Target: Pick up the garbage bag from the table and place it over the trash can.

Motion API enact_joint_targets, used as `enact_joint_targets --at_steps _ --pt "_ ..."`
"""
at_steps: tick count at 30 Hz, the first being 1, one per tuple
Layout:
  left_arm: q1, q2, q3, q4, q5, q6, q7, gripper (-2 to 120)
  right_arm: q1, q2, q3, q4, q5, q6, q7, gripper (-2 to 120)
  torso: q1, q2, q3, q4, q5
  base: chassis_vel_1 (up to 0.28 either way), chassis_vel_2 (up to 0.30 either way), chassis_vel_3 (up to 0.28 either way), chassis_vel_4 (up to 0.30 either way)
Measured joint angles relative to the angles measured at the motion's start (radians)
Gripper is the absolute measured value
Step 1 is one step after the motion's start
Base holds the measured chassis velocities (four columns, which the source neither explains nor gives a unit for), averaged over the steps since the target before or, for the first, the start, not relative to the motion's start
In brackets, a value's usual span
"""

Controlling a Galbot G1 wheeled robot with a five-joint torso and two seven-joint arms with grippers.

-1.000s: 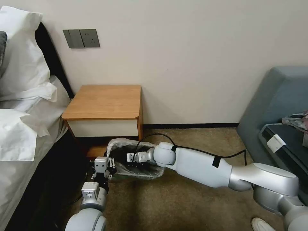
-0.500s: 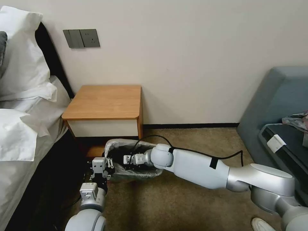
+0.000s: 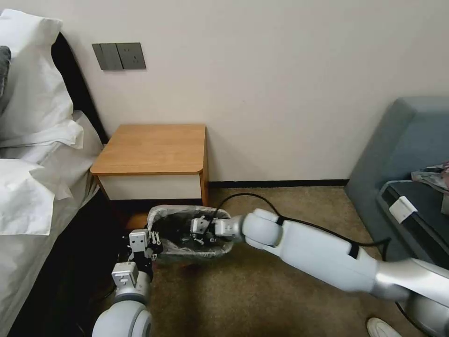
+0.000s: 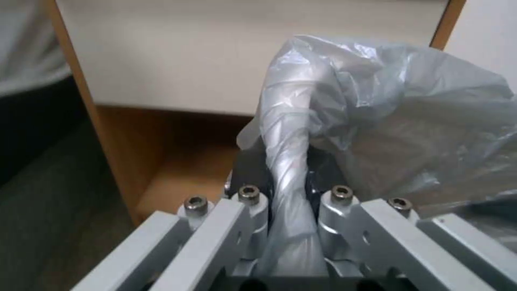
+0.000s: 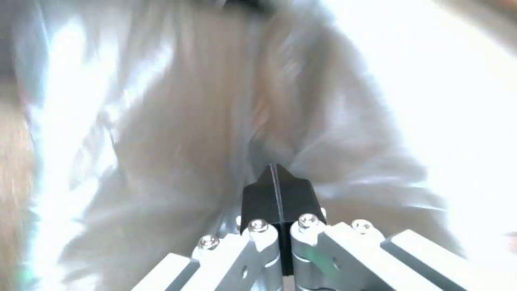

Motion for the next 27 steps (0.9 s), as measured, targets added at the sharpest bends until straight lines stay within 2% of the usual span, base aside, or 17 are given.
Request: enact_joint_targets --at_steps 1,2,4,5,8,10,12,14,16,18,19,21,23,26,27 --pt "-0.003 0.002 0.001 0.0 -0.022 0.02 -0.005 5 -0.056 -0.024 0.068 0.046 0.023 0.002 0.022 0 0.0 0.0 0.0 0.0 -0.0004 0.0 0.0 0.0 0.0" --pt "-0.003 0.002 0.001 0.0 -0.022 0.02 -0.005 5 -0.056 -0.024 0.068 0.046 0.023 0.002 0.022 0 0.0 0.0 0.0 0.0 -0.0004 0.0 0.0 0.0 0.0" --pt "-0.01 0.007 0.003 -0.003 -0.062 0.055 -0.01 5 -0.167 -0.059 0.209 0.143 0.066 0.002 0.073 7 0.0 0.0 0.0 -0.0002 -0.0003 0.0 0.0 0.0 0.0" --pt "-0.01 0.007 0.003 -0.003 -0.062 0.055 -0.01 5 -0.167 -0.059 0.209 0.143 0.066 0.002 0.073 7 0.0 0.0 0.0 -0.0002 -0.0003 0.0 0.0 0.0 0.0" --pt "-0.024 0.022 0.003 -0.019 -0.195 0.159 -0.021 5 -0.353 -0.1 0.348 0.26 0.113 0.025 0.222 22 0.0 0.0 0.0 -0.0002 -0.0003 0.0 0.0 0.0 0.0" --pt "-0.026 0.026 0.003 -0.021 -0.222 0.18 -0.021 5 -0.402 -0.103 0.38 0.279 0.118 0.034 0.262 26 0.0 0.0 0.0 -0.0005 -0.0003 0.0 0.0 0.0 0.0" --pt "-0.028 0.032 -0.002 -0.025 -0.262 0.213 -0.018 5 -0.497 -0.101 0.451 0.305 0.12 0.067 0.336 37 0.0 0.0 0.0 -0.0004 -0.0004 0.0 0.0 0.0 0.0" --pt "-0.028 0.033 -0.003 -0.028 -0.278 0.23 -0.018 5 -0.526 -0.089 0.483 0.31 0.119 0.078 0.355 40 0.0 0.0 0.0 0.0001 -0.0004 0.0 0.0 0.0 0.0" --pt "-0.026 0.038 -0.003 -0.03 -0.33 0.266 -0.017 5 -0.602 -0.035 0.569 0.321 0.116 0.1 0.423 52 0.0 0.0 0.0 0.0002 -0.0004 0.0 0.0 0.0 0.0" --pt "-0.026 0.042 0.002 -0.02 -0.348 0.272 -0.013 5 -0.658 0.022 0.629 0.327 0.13 0.109 0.486 58 0.0 0.0 0.0 0.0 -0.0002 0.0 0.0 0.0 0.0" --pt "-0.026 0.042 0.002 -0.02 -0.348 0.272 -0.013 5 -0.658 0.022 0.629 0.327 0.13 0.109 0.486 58 0.0 0.0 0.0 0.0 -0.0002 0.0 0.0 0.0 0.0" --pt "-0.028 0.044 0.008 -0.008 -0.367 0.295 -0.013 5 -0.73 0.094 0.702 0.33 0.147 0.118 0.53 72 0.0 0.0 0.0 0.0001 -0.0004 0.0 0.0 0.0 0.0" --pt "-0.029 0.045 0.008 -0.007 -0.378 0.305 -0.014 5 -0.749 0.11 0.72 0.33 0.147 0.124 0.531 75 0.0 0.0 0.0 0.0 -0.0004 0.0 0.0 0.0 0.0" --pt "-0.04 0.044 0.012 0.003 -0.403 0.327 -0.027 5 -0.802 0.145 0.764 0.323 0.132 0.151 0.525 89 0.0 0.0 0.0 -0.0001 -0.0004 0.0 0.0 0.0 0.0" --pt "-0.04 0.044 0.012 0.003 -0.403 0.327 -0.027 5 -0.802 0.145 0.764 0.323 0.132 0.151 0.525 89 0.0 0.0 0.0 -0.0001 -0.0004 0.0 0.0 0.0 0.0"
